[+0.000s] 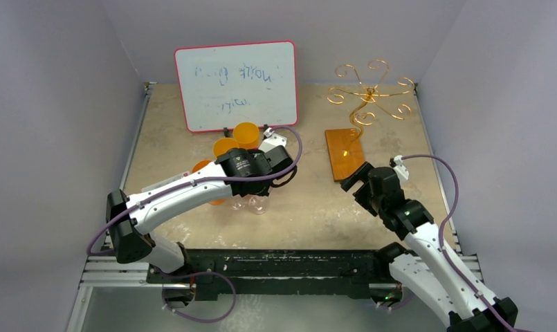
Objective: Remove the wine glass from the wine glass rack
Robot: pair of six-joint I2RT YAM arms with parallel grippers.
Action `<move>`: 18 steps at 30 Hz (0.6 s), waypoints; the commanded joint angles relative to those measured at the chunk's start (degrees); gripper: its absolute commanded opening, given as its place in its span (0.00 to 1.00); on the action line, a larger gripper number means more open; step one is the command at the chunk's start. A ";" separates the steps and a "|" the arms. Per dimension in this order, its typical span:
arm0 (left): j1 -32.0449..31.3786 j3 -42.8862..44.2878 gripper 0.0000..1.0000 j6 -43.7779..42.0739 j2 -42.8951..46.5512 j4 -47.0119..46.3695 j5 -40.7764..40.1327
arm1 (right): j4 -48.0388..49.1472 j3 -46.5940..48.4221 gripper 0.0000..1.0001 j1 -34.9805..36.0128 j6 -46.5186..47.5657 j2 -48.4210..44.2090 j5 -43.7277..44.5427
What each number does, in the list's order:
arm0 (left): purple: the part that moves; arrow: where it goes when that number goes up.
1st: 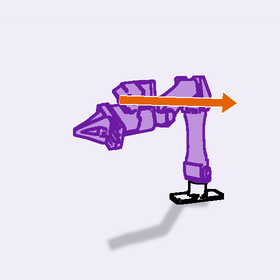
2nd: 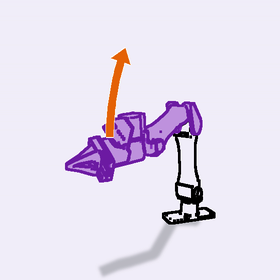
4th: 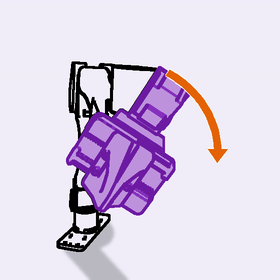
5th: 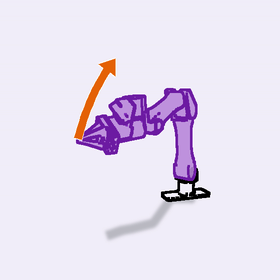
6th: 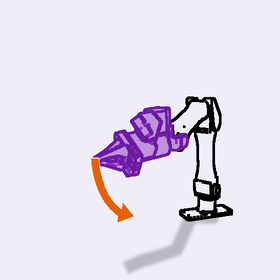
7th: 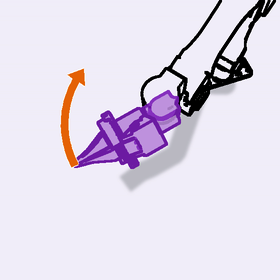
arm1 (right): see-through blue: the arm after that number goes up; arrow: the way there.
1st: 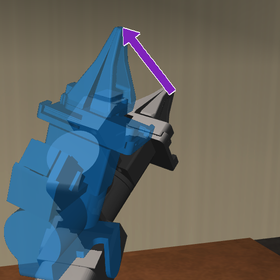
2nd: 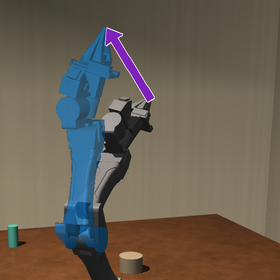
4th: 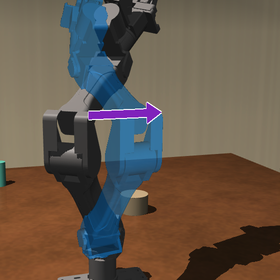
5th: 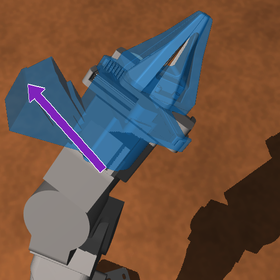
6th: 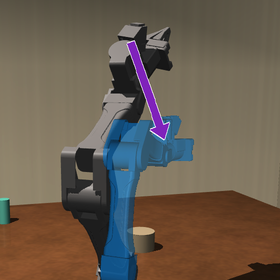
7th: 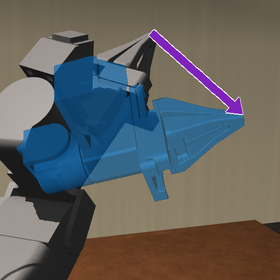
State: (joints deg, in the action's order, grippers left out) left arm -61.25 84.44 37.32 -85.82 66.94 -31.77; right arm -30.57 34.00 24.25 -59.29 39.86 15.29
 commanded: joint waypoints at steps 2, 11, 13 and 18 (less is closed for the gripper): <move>-0.09 1.88 0.20 -0.18 2.37 -2.33 0.73 | 0.44 1.50 0.95 -0.18 0.79 -0.13 0.20; 0.20 -0.53 0.12 -0.81 3.68 -6.70 3.12 | 0.42 1.55 0.95 -0.20 0.85 0.06 0.15; 0.71 -1.04 0.09 -0.55 4.06 -7.28 3.12 | 0.34 1.51 0.95 -0.18 0.84 0.13 0.07; 2.73 -2.21 0.05 -0.15 4.98 -7.71 3.64 | 0.24 1.51 0.95 -0.17 0.92 0.24 -0.02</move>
State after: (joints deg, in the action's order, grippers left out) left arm -60.25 82.72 36.88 -83.64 61.34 -28.40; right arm -30.57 34.00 24.25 -58.89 39.86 15.27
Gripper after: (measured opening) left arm 0.076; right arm 0.950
